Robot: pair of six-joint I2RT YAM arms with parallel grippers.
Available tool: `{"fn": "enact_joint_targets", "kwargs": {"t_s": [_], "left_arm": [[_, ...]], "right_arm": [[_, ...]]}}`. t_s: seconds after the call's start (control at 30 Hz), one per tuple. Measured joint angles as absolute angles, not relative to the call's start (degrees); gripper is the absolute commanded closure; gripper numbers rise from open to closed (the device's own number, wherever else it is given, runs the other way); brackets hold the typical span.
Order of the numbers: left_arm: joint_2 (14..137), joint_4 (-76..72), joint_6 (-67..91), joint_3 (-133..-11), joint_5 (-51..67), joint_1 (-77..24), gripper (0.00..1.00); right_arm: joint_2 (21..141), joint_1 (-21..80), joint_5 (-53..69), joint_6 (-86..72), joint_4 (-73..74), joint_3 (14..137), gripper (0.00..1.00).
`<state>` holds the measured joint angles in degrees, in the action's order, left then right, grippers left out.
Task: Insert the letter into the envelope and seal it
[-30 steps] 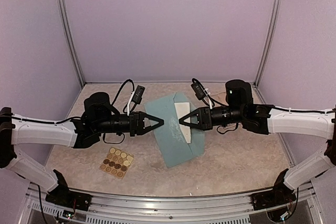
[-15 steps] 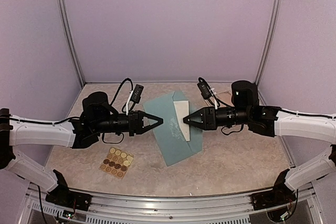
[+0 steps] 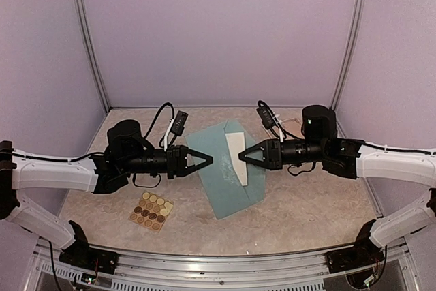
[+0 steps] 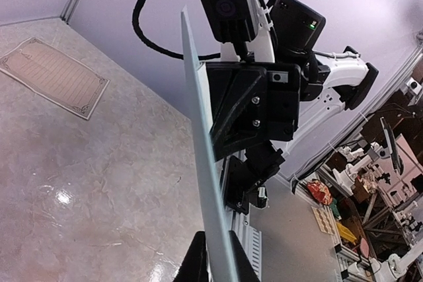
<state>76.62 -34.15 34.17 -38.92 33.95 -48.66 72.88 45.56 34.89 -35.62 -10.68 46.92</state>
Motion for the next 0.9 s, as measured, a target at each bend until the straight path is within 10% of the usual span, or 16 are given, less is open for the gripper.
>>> {"fn": "enact_joint_targets", "kwargs": {"t_s": [0.9], "left_arm": [[81.38,-31.59,32.51,-42.61,37.32,-50.30,0.97]], "right_arm": [[78.56,47.40,42.02,-31.55,-8.51,50.11,1.00]]}}
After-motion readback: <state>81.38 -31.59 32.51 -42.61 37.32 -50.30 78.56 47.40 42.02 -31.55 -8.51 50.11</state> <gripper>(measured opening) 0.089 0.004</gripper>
